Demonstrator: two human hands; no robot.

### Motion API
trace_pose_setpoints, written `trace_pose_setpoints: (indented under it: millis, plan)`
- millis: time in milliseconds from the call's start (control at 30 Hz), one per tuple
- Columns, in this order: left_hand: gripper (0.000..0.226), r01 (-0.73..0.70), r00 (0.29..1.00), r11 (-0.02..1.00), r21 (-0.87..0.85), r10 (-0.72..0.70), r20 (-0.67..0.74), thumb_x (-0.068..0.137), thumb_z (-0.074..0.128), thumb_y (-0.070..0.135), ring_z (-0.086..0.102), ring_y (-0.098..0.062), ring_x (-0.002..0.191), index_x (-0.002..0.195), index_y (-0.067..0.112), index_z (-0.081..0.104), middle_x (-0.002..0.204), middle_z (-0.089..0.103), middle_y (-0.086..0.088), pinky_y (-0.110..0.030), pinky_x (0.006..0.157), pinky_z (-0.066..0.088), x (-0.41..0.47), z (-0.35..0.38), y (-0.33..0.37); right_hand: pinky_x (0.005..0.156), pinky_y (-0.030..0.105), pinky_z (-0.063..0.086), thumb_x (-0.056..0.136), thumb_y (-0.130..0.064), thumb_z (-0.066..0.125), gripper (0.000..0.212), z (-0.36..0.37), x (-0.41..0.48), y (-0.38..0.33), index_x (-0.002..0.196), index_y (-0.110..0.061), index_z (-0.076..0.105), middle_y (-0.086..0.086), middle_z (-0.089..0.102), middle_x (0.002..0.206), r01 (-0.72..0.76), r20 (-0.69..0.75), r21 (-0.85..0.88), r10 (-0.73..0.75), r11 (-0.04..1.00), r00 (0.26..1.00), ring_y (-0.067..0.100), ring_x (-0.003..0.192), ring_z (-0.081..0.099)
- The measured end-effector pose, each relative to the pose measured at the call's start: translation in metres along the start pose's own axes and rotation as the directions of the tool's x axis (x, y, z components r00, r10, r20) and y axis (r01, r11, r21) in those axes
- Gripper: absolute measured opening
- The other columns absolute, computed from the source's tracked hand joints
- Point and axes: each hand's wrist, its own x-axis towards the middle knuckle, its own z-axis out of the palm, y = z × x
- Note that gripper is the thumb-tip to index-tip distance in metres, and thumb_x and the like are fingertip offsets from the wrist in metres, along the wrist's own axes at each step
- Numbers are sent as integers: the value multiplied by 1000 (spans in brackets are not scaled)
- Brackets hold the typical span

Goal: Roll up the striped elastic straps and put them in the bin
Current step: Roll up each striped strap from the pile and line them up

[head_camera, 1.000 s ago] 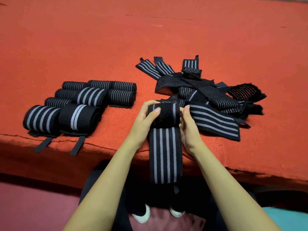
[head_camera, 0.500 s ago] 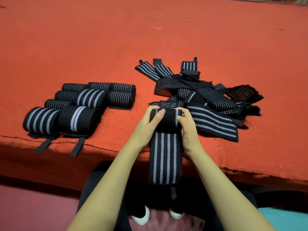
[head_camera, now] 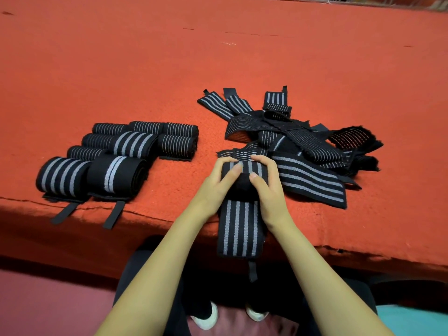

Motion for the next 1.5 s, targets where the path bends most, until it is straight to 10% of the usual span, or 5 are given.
trace_pose_setpoints:
  millis: [200,533,800,1067,1500]
  plan:
    - [26,-49,998,998,-25,49,-26,95,57,27,59,4,104,118,28,47,107,64,20,-14,91,43,-6,0,0,99,21,42,85,-35,57,54,0,2,-2,132,-13,45,2,57,127,-149,58,137,142,979,988,7,116,55]
    - [34,-5,999,1000,-24,4,-46,84,55,54,59,2,107,114,44,45,110,62,21,-25,100,43,0,-1,0,102,26,43,86,-25,57,44,2,2,-1,127,-21,43,12,55,127,-88,35,150,84,985,996,15,116,54]
    - [35,-148,989,989,28,148,-4,99,49,11,52,7,107,130,19,36,121,51,8,-11,95,38,-6,-1,-1,103,26,43,82,-45,59,60,-2,4,-2,134,-19,43,8,54,130,-54,55,173,45,983,997,15,119,54]
    - [46,-60,997,997,40,62,-45,82,43,71,52,13,110,116,41,44,110,54,41,-7,93,36,-3,0,6,89,24,44,84,-23,62,32,-3,2,-3,112,-19,48,5,55,104,-20,57,202,8,979,998,9,95,55]
    - [30,-110,994,994,13,111,-16,91,47,44,51,-2,117,120,36,44,122,53,15,-18,102,35,-6,0,2,93,21,43,85,-27,60,40,0,0,-5,119,-13,46,-1,56,112,-47,55,149,39,988,998,4,104,56]
